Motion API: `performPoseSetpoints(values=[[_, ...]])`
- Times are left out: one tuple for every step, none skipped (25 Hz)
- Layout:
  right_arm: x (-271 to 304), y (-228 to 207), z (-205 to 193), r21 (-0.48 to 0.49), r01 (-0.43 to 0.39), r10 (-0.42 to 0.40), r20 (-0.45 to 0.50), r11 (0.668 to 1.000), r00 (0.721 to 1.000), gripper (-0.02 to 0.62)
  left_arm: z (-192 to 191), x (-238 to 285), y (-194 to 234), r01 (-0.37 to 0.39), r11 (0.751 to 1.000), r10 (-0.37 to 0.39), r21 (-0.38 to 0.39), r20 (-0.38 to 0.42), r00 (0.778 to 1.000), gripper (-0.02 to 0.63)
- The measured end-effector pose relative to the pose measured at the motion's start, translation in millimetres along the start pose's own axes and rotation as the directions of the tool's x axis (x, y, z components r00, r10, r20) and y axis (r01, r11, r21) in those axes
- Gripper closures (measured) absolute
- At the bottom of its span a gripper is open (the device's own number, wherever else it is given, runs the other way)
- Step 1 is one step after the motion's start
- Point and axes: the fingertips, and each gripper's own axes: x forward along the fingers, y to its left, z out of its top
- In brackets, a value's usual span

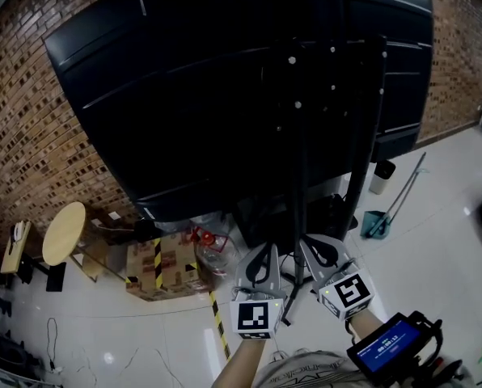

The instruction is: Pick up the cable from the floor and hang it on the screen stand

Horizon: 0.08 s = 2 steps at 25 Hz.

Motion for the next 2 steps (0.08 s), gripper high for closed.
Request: performPoseSetpoints(values=[[-0.8,3.5,-4.1,0.0,-0.005,0.005,-0.008,1.0,1.0,0.595,-6.0,-4.3,1.4,-0.002,1.0,0.002,-0.001,-0.012,1.0,0.586],[-1.7,7.0,-8.3,0.0,-0.01,0.01,-0.015,1.0,1.0,0.595,-12.5,-8.7,2.7,-0.004,1.0,0.004,-0.001,-0.024,1.0,0.586]])
